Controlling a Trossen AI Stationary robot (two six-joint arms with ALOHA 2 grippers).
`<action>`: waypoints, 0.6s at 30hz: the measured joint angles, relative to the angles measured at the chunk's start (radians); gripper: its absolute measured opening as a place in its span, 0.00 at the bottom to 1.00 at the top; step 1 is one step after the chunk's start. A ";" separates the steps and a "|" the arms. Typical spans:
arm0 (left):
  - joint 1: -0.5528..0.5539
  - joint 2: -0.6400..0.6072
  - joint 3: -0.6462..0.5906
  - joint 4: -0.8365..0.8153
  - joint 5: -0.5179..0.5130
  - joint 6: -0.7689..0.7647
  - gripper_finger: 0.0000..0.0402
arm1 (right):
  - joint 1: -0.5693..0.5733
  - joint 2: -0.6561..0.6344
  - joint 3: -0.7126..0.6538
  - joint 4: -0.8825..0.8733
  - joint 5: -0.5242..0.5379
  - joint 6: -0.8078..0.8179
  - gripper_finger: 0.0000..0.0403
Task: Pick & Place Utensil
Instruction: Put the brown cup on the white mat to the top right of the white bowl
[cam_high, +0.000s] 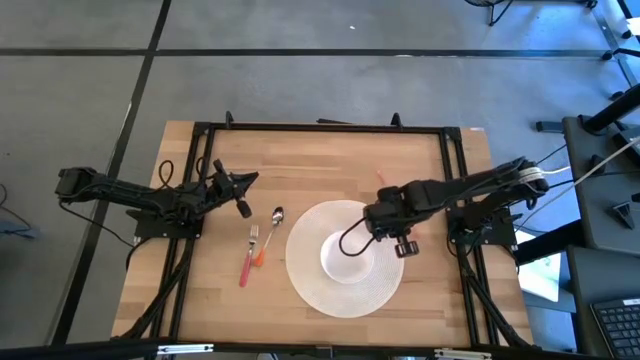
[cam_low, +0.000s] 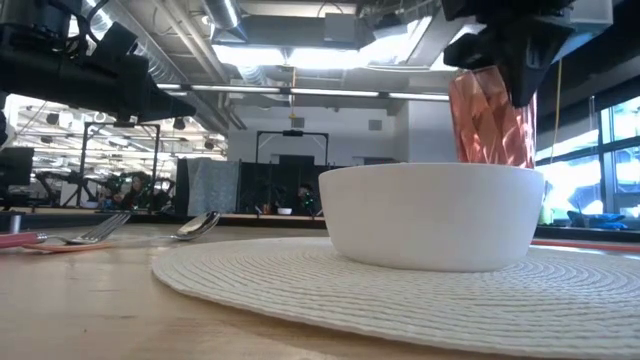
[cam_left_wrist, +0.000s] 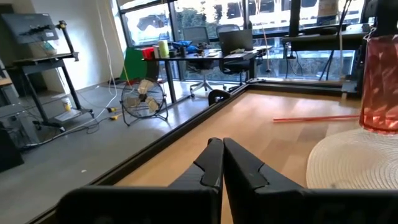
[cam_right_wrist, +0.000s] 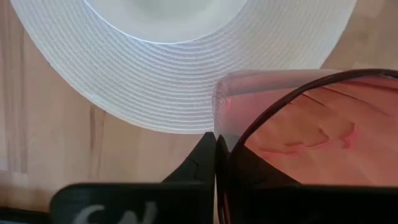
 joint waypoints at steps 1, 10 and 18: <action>0.000 0.000 0.000 0.000 0.000 0.000 0.01 | 0.000 0.007 0.000 0.001 -0.002 0.000 0.03; 0.000 0.000 0.000 0.000 0.003 0.000 0.01 | 0.000 0.035 -0.002 0.063 -0.017 0.029 0.03; 0.000 0.000 0.000 0.000 0.003 -0.022 0.01 | 0.000 0.035 -0.008 0.085 -0.018 0.059 0.10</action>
